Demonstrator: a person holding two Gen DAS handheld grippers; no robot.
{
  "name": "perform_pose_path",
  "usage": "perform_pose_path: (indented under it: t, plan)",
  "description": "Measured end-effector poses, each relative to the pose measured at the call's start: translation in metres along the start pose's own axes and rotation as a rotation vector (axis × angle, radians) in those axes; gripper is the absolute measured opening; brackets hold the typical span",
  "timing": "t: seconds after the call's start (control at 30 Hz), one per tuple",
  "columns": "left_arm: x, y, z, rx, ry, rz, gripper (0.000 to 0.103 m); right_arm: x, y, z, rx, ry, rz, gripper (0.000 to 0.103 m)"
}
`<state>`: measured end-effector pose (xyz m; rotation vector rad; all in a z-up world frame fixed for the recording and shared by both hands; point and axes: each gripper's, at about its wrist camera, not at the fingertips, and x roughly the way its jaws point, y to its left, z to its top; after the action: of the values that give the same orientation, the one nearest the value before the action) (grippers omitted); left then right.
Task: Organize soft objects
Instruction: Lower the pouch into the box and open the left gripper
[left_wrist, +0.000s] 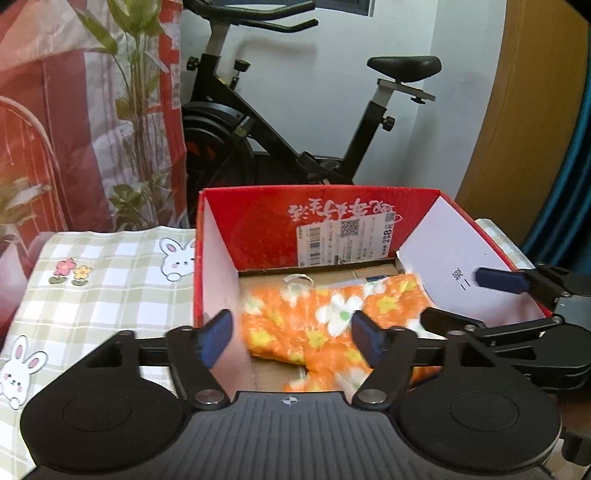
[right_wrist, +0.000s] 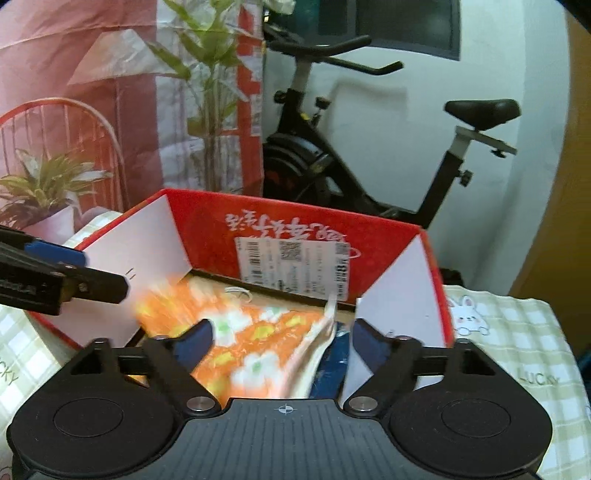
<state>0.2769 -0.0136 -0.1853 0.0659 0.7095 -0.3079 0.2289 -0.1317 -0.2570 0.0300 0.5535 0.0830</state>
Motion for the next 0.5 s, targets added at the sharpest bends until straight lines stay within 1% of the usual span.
perform_pose_path:
  t: [0.03, 0.07, 0.1, 0.2, 0.33, 0.5]
  plan:
    - [-0.002, 0.000, 0.000, 0.001, -0.005, 0.007, 0.082, -0.002, -0.002, 0.000, 0.009, -0.005, -0.003, 0.086]
    - [-0.005, 0.000, 0.001, 0.001, -0.009, 0.012, 0.084, -0.004, -0.003, -0.001, 0.018, -0.009, -0.002, 0.089]
    - [-0.007, -0.001, 0.001, 0.001, -0.014, 0.011, 0.086, -0.007, -0.005, -0.001, 0.027, -0.013, -0.003, 0.094]
    - [-0.014, -0.004, 0.001, 0.005, -0.021, 0.028, 0.095, -0.015, -0.009, -0.002, 0.046, -0.030, 0.003, 0.102]
    - [-0.024, -0.005, -0.001, 0.004, -0.038, 0.036, 0.099, -0.027, -0.012, -0.002, 0.066, -0.054, 0.010, 0.103]
    - [-0.035, -0.008, -0.004, 0.008, -0.048, 0.039, 0.100, -0.045, -0.015, -0.004, 0.113, -0.090, 0.024, 0.103]
